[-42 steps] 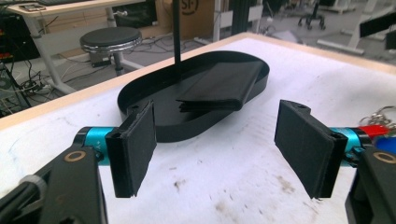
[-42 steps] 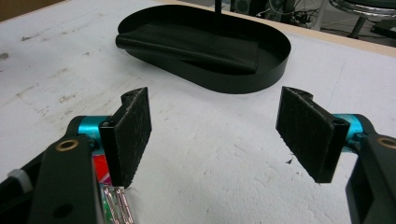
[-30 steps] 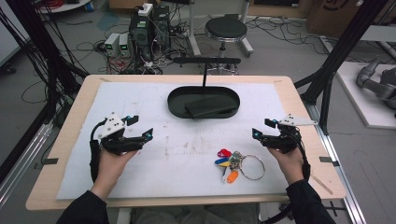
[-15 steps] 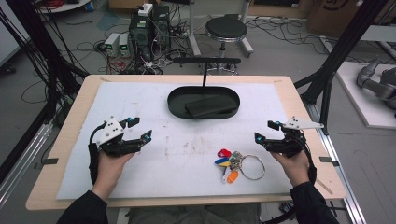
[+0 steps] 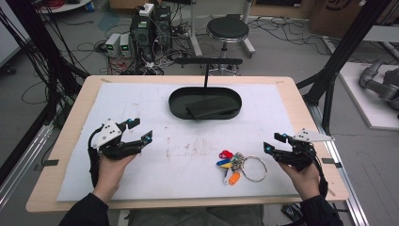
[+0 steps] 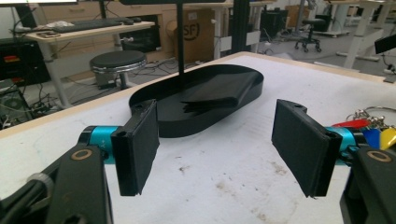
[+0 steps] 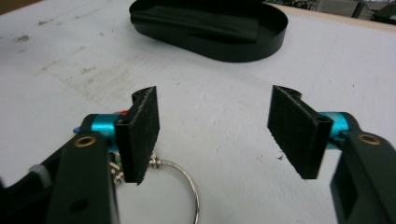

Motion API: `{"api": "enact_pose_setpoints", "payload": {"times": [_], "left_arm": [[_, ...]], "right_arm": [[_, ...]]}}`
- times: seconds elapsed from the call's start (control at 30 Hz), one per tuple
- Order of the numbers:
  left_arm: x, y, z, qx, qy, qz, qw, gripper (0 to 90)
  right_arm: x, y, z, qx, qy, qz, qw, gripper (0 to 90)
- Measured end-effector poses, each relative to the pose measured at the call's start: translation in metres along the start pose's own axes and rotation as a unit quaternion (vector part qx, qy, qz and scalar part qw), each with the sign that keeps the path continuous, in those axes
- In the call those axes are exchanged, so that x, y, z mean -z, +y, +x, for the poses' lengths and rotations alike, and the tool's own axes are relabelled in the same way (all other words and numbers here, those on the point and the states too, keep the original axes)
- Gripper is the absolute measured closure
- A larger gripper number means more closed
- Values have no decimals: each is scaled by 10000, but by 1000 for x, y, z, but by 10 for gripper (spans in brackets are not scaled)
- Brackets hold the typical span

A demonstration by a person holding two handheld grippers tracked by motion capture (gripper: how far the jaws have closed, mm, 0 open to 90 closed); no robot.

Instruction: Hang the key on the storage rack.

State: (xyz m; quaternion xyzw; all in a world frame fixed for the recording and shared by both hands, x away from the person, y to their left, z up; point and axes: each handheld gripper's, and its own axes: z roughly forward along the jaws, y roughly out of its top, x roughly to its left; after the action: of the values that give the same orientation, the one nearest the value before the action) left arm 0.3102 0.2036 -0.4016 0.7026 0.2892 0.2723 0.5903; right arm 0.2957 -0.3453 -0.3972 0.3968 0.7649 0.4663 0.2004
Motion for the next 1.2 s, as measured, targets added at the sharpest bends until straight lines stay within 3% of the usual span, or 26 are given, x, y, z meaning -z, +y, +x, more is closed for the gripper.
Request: {"api": "enact_pose_setpoints", "payload": {"times": [0.1, 0.33, 0.77, 0.87, 1.2], "left_arm": [[-2, 0, -2, -115, -19, 74, 9999, 312], [-4, -1, -1, -93, -48, 95, 9999, 312], [-5, -3, -1, -101, -53, 160, 9998, 312], [-5, -3, -1, -107, -46, 178, 9998, 312], [-7, -4, -3, -152, -60, 226, 9996, 312]], "right_arm": [[0, -8, 0, -91, -18, 204, 9997, 438], [-7, -25, -1, -251, 56, 744, 9969, 598], [-28, -36, 2, -212, 234, 1463, 9887, 706], [-32, -38, 1, -158, 232, 1593, 9868, 724], [-33, -39, 3, 11, 113, 1565, 9876, 869]]}}
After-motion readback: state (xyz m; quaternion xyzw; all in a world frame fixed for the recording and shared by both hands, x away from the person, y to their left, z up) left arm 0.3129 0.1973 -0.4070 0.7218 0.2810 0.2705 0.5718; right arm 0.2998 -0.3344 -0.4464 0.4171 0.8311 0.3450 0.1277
